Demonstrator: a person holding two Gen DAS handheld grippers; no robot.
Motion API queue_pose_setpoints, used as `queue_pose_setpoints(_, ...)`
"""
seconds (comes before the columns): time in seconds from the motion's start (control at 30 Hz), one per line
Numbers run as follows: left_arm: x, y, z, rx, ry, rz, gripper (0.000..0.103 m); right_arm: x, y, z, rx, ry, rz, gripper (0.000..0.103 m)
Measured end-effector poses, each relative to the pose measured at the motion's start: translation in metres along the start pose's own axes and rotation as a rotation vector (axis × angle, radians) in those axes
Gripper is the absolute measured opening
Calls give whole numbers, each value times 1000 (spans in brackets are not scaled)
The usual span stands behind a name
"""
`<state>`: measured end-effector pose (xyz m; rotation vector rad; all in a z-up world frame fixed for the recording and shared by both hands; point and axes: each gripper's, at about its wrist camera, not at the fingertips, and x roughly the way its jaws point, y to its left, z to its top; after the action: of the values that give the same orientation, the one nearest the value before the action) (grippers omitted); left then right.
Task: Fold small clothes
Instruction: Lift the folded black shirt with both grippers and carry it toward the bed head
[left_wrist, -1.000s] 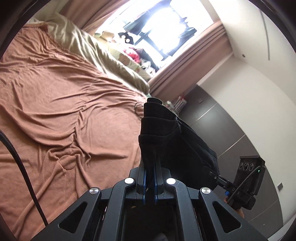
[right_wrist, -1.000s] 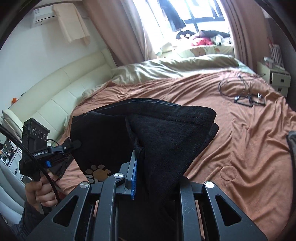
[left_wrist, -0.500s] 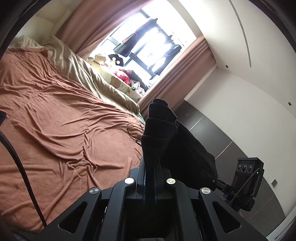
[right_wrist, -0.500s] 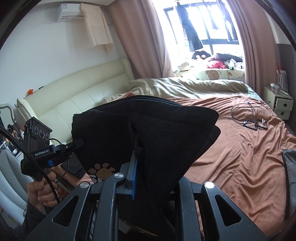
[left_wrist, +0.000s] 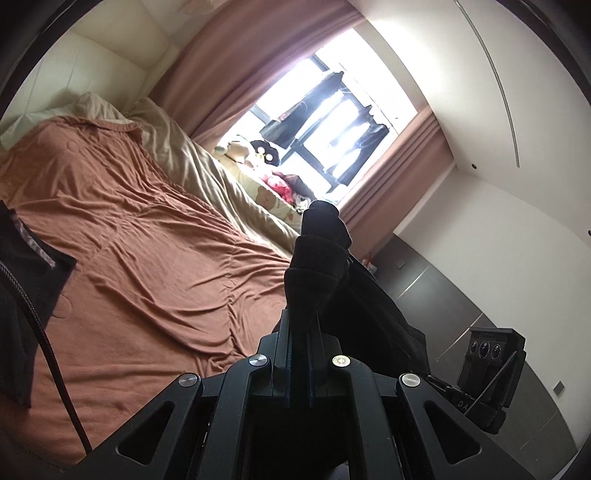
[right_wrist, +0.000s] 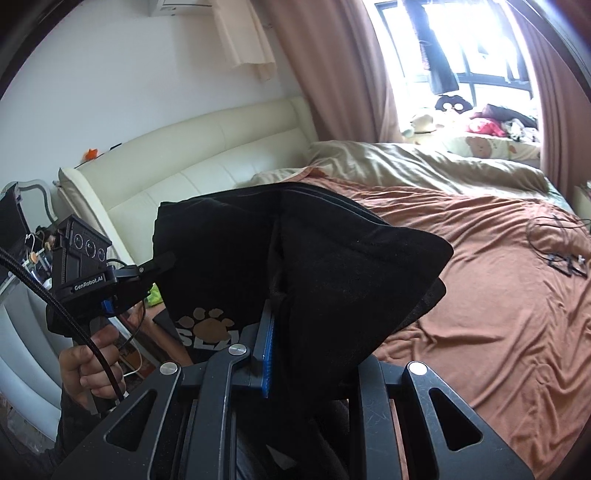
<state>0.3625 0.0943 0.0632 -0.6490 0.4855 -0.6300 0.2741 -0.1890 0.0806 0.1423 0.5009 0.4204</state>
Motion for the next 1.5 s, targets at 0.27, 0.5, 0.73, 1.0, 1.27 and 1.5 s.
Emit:
queue_pose_setpoints(0.27,-32,46,34,-25,-78,69,5,48,12,25,-49,17,107,14)
queue_pose_setpoints(0.5,-66,61,63,-5,-126,120,5,78,16,42,-100,30,180,14)
queue_pose_setpoints(0.73,-117,84,96,12,-173,182,5,101,47,55,-157,27,246,14)
queue_pose_setpoints(1.0,-171,109,119,64,-209,313,5,133,69,59,-190,47,330,14)
queue_pose_setpoints(1.27,-195,158,129,55,-217,443,5,187,87,54,-190,84,383,14)
queue_pose_setpoints(1.5,-184,220,145,18,-208,525,5,253,89,55,-185,128,387,14)
